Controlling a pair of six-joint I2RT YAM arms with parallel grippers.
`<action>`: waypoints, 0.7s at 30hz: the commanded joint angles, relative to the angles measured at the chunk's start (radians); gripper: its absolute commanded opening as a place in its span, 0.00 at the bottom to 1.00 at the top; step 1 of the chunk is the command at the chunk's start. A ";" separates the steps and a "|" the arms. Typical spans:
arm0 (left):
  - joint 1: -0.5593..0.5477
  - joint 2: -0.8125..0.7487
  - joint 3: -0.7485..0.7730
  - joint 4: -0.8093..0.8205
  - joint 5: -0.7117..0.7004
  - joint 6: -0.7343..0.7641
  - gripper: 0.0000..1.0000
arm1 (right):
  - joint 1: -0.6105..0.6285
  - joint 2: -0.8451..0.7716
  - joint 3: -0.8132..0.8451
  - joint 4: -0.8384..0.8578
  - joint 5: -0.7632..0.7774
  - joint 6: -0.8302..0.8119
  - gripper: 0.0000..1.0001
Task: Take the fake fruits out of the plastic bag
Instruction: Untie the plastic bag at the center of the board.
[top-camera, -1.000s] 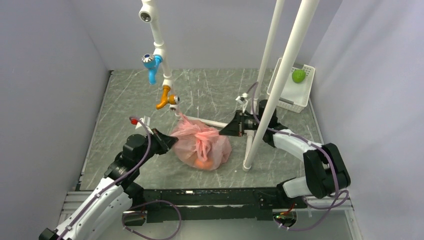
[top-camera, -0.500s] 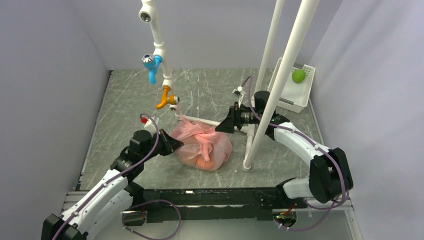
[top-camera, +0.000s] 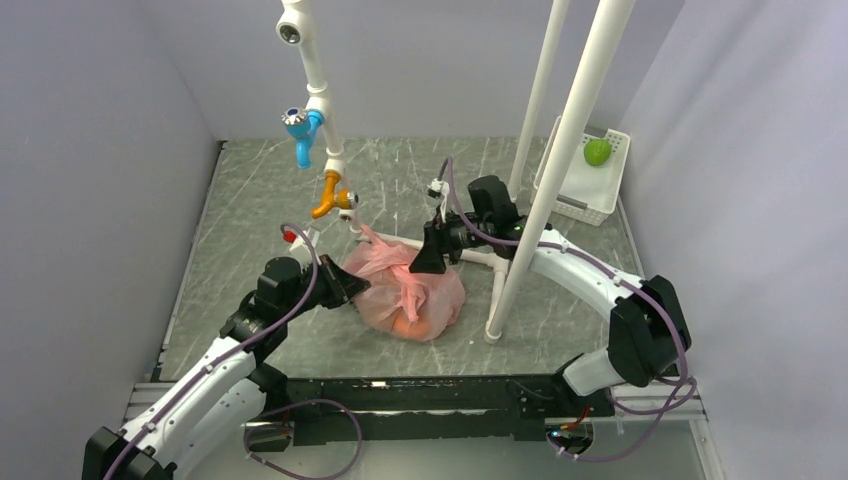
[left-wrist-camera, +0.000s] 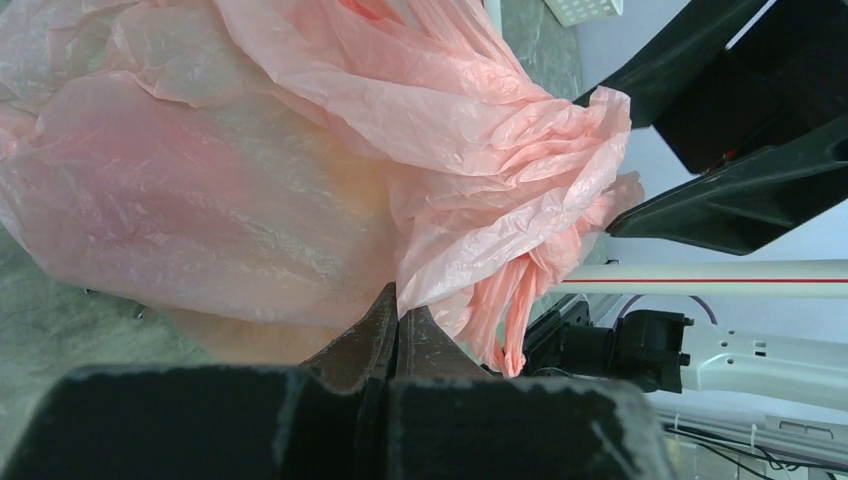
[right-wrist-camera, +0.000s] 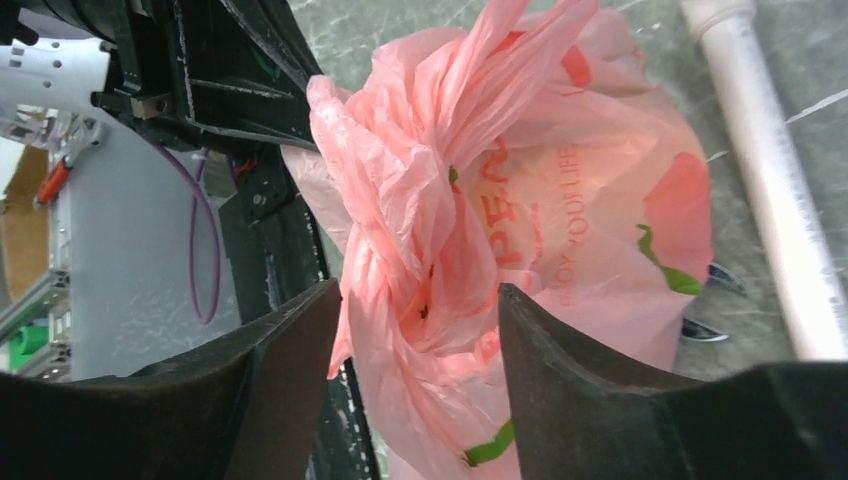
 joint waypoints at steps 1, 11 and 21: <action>0.001 0.016 0.024 0.058 0.035 -0.018 0.00 | 0.034 0.016 0.017 0.013 -0.041 -0.037 0.57; 0.001 0.007 0.028 0.018 -0.004 -0.023 0.00 | 0.048 0.026 -0.040 0.092 -0.016 0.006 0.40; 0.003 -0.104 0.024 -0.154 -0.166 -0.018 0.00 | -0.157 -0.100 -0.207 0.335 -0.168 0.181 0.01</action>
